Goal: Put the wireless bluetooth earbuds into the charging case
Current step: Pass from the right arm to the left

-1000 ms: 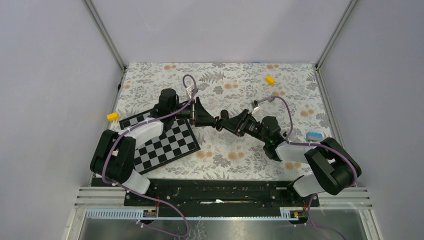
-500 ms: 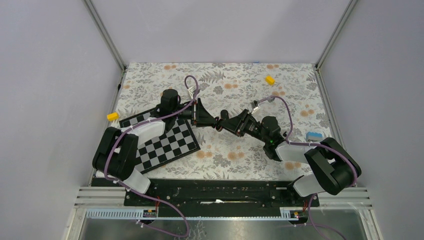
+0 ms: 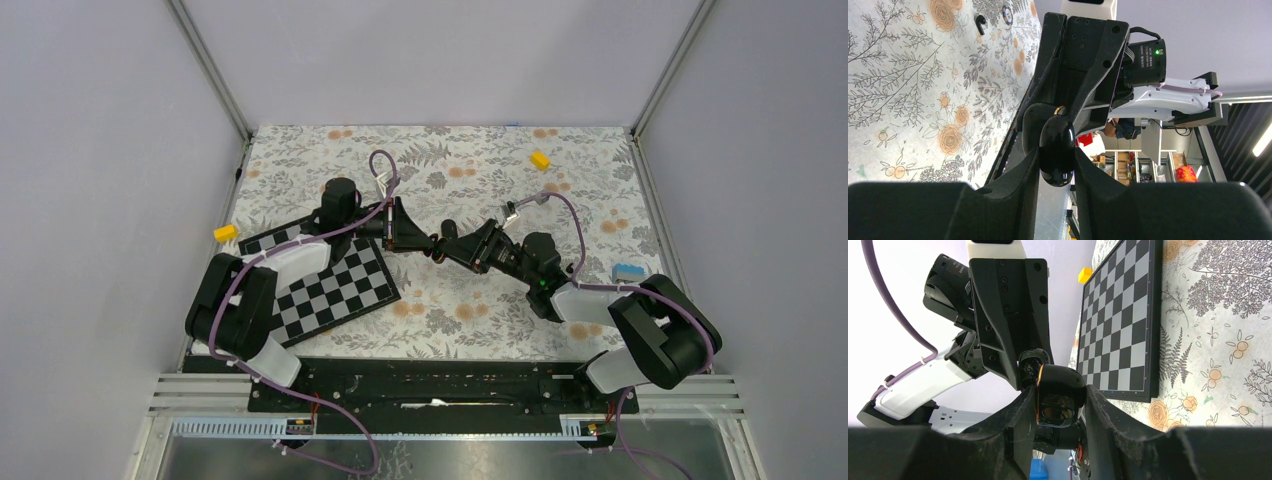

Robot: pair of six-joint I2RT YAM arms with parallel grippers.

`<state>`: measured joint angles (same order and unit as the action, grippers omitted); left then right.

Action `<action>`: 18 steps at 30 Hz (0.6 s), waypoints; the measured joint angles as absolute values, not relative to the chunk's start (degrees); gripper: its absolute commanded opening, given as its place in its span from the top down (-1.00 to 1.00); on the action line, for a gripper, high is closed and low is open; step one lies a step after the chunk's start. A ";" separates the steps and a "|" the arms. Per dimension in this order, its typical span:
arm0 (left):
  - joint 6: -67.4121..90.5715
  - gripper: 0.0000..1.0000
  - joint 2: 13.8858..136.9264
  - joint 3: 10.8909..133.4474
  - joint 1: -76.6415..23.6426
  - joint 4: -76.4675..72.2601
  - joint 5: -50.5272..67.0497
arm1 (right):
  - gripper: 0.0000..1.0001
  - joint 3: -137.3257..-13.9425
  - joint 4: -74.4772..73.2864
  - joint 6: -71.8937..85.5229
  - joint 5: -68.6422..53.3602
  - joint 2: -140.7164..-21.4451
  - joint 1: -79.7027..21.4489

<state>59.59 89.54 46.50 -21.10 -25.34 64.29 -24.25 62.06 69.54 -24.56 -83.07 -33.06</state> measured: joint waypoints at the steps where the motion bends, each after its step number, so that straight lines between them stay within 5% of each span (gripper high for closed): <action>1: 59.61 0.44 89.65 46.50 -21.10 -25.41 64.29 | 0.89 -24.25 62.06 69.54 -24.56 -83.09 -33.06; 7: 59.86 0.84 89.78 46.50 -21.10 -25.63 64.31 | 0.89 -24.25 62.00 69.54 -24.51 -83.11 -33.04; 13: 59.86 1.00 89.78 46.50 -21.10 -25.65 64.31 | 0.85 -24.25 62.02 69.56 -24.51 -83.15 -33.04; 18: 59.83 1.00 89.78 46.50 -21.10 -25.61 64.27 | 0.00 -24.25 62.02 69.56 -24.51 -83.20 -33.04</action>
